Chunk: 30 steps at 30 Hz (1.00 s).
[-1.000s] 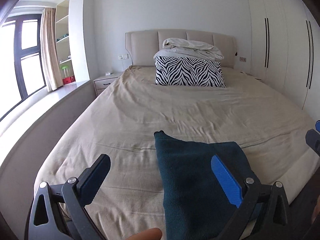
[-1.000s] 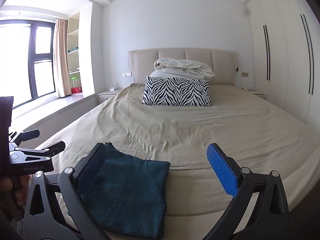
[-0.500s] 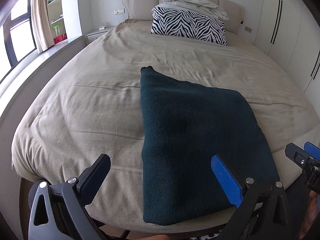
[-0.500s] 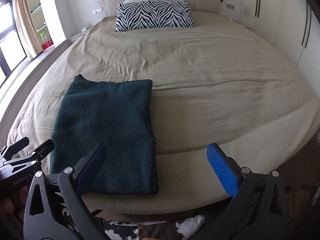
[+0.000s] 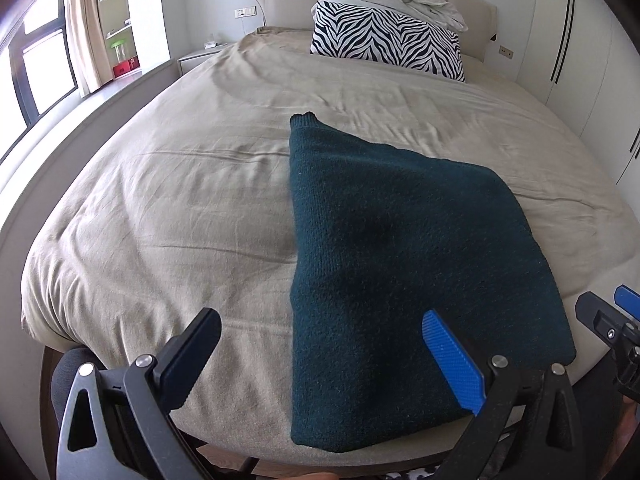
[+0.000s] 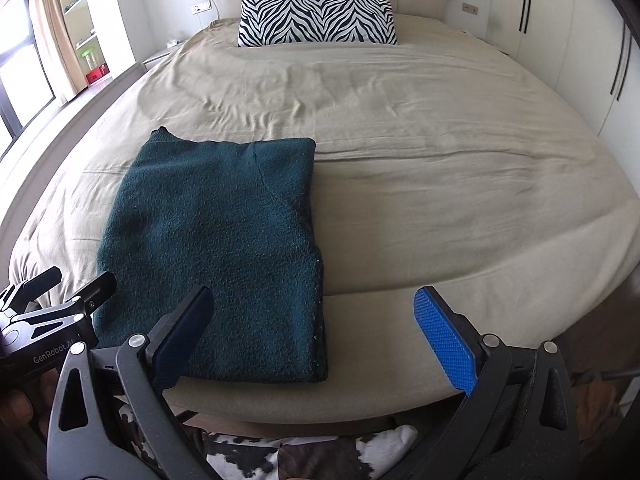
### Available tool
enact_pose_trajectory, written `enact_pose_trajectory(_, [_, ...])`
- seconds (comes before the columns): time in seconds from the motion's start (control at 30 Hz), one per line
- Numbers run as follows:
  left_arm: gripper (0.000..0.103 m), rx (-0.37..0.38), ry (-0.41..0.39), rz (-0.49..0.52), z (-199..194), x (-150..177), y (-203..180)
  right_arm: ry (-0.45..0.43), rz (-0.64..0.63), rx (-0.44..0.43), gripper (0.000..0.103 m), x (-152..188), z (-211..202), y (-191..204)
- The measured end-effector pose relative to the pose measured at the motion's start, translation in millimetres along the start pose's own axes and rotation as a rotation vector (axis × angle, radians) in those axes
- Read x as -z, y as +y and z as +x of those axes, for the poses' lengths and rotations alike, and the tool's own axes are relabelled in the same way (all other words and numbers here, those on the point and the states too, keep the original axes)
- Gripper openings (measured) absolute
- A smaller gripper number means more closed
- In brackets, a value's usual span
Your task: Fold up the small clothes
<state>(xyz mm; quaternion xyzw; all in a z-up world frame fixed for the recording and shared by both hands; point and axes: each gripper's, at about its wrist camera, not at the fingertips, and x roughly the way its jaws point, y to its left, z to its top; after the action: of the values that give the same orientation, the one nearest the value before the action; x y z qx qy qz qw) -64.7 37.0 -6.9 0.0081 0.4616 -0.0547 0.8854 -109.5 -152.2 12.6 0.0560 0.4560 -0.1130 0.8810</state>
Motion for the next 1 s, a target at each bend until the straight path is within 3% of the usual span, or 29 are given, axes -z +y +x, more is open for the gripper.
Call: enact_pose_trajectory(1.0, [0.103,-0.002,0.04,-0.022,8.9,4.8,2.4,0.024,-0.015,0.017,0.102,3.4,5.5,2.0])
